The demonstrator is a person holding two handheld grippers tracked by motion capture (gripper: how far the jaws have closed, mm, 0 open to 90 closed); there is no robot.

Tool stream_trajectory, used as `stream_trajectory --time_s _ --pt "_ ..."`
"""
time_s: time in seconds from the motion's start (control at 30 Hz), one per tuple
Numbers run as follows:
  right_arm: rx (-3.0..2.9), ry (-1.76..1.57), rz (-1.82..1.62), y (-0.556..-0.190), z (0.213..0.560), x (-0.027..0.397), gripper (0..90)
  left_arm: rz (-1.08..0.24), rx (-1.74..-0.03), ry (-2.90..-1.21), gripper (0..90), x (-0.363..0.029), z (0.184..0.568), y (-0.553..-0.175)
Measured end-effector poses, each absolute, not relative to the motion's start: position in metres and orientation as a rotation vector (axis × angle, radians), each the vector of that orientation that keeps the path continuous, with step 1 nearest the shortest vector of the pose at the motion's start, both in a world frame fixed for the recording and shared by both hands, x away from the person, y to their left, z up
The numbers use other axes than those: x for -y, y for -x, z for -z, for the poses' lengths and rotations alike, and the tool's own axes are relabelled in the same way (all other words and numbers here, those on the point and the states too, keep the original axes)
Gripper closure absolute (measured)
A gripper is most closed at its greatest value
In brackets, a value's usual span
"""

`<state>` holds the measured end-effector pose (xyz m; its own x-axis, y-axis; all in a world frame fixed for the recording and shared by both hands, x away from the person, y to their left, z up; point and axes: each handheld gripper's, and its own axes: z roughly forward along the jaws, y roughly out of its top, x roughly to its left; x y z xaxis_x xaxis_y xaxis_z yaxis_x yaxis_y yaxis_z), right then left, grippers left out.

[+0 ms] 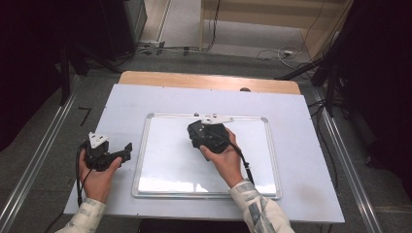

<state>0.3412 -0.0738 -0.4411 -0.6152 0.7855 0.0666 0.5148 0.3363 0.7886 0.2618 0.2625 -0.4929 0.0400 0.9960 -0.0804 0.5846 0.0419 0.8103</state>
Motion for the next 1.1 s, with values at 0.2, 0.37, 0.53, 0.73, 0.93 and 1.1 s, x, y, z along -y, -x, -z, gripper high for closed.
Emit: stream_trajectory --time_s 0.2,0.37,0.53,0.73,0.93,1.1 --pt "-2.201 -1.239 -1.145 -0.347 0.436 0.110 38.4 -0.752 -1.627 -1.633 11.3 -0.260 0.494 -0.264" --pt "-2.163 -1.273 -1.121 -0.350 0.435 0.129 38.4 -0.757 -1.627 -1.635 11.3 -0.260 0.493 -0.263" --pt "-2.121 -1.320 -1.089 -0.354 0.439 0.145 38.4 -0.755 -1.628 -1.636 11.3 -0.260 0.494 -0.263" --pt "-2.070 -1.366 -1.048 -0.361 0.443 0.157 38.4 -0.756 -1.626 -1.628 11.3 -0.262 0.494 -0.263" --pt "-2.008 -1.435 -1.003 -0.370 0.446 0.168 38.2 -0.754 -1.626 -1.628 11.3 -0.262 0.493 -0.263" --pt "-1.944 -1.488 -0.950 -0.381 0.451 0.179 38.2 -0.754 -1.624 -1.629 11.3 -0.262 0.493 -0.263"
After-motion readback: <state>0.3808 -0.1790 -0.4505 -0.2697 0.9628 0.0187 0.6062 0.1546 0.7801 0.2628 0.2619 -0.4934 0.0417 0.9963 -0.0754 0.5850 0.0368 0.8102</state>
